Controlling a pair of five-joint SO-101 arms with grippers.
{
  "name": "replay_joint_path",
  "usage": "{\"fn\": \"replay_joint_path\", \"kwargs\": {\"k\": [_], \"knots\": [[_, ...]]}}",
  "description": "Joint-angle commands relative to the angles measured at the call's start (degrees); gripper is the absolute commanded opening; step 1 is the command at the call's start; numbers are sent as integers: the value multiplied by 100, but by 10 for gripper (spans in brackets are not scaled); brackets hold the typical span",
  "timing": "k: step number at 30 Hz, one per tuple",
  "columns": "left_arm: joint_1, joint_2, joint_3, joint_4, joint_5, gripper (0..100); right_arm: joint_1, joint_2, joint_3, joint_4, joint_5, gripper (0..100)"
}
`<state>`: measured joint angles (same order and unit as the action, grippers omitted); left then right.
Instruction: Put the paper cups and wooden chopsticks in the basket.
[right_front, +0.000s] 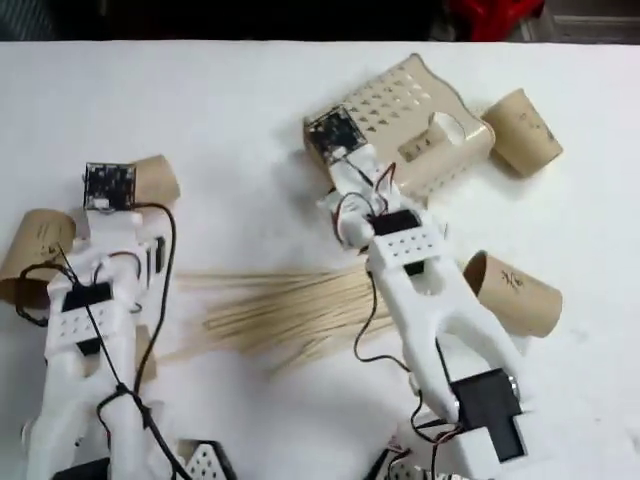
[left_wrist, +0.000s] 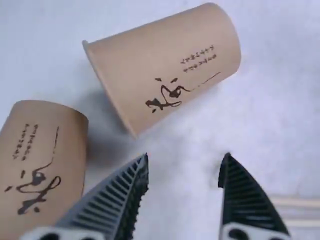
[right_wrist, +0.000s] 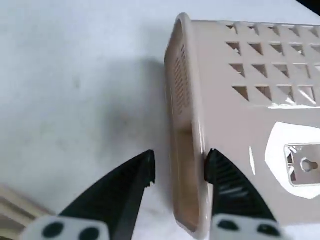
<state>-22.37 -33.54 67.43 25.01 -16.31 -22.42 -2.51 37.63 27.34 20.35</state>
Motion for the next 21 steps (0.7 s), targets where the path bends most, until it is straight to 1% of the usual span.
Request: {"fn": "replay_joint_path", "kwargs": {"k": [1,6,21], "knots": [[101,-171,-35,-114,-44,253,-505,251,229,198,70,152],[101,-171,-35,-114,-44,253,-681,251,369,198,70,152],[101,-171,-35,-114,-44,253,-681,207,466,207,70,152]]}}
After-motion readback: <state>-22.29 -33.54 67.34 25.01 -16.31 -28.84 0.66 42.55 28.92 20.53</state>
